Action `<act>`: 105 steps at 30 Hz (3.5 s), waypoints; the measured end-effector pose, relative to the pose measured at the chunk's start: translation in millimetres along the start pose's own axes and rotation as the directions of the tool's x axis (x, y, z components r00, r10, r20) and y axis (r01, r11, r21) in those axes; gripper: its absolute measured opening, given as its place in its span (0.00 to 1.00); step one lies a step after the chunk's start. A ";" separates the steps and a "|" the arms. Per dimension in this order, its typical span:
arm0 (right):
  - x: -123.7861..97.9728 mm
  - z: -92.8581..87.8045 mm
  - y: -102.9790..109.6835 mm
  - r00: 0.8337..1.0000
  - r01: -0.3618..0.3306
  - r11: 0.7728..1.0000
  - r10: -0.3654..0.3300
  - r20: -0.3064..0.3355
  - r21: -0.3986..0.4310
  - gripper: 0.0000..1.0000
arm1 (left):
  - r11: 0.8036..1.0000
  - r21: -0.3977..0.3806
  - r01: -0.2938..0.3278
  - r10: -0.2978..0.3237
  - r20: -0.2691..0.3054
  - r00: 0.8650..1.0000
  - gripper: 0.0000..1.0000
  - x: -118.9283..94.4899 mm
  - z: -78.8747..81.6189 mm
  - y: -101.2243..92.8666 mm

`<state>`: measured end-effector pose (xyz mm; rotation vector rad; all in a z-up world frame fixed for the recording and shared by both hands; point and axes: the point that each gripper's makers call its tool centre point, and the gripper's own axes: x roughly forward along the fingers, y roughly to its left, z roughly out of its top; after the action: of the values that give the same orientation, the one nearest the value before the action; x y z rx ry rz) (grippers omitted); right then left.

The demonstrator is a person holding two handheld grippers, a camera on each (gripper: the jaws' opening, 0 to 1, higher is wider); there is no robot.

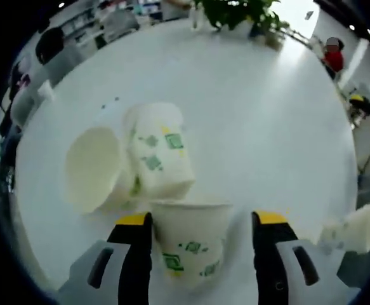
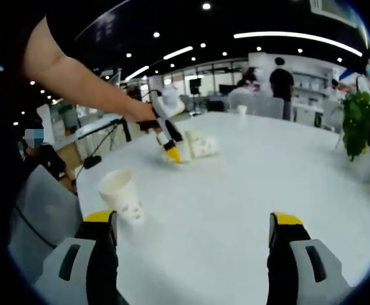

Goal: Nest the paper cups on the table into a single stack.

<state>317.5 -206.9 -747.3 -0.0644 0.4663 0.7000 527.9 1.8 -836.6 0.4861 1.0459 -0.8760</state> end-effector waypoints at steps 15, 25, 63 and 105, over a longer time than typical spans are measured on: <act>-2.0 -6.0 -4.8 1.000 0.011 1.000 -0.011 -0.015 0.008 0.98 | 1.000 0.000 -0.024 0.024 -0.020 1.000 0.47 8.4 -4.4 9.1; 0.8 0.4 -8.7 1.000 0.016 1.000 -0.016 -0.009 0.005 0.98 | 1.000 0.002 -0.018 0.018 -0.016 1.000 0.45 5.7 -6.1 8.6; 1.0 6.8 7.8 1.000 -0.007 1.000 0.007 -0.007 -0.025 0.98 | 0.998 -0.040 0.047 -0.035 0.260 0.965 0.43 -45.8 39.3 -7.7; -8.1 15.2 15.7 1.000 -0.002 0.999 0.003 0.009 -0.044 0.98 | 0.943 -0.245 0.225 0.129 0.892 0.433 0.44 -195.7 142.3 0.7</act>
<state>308.0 -196.5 -728.6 -0.1019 0.4421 0.7128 561.9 -24.0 -598.4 -0.3460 0.1486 -0.8127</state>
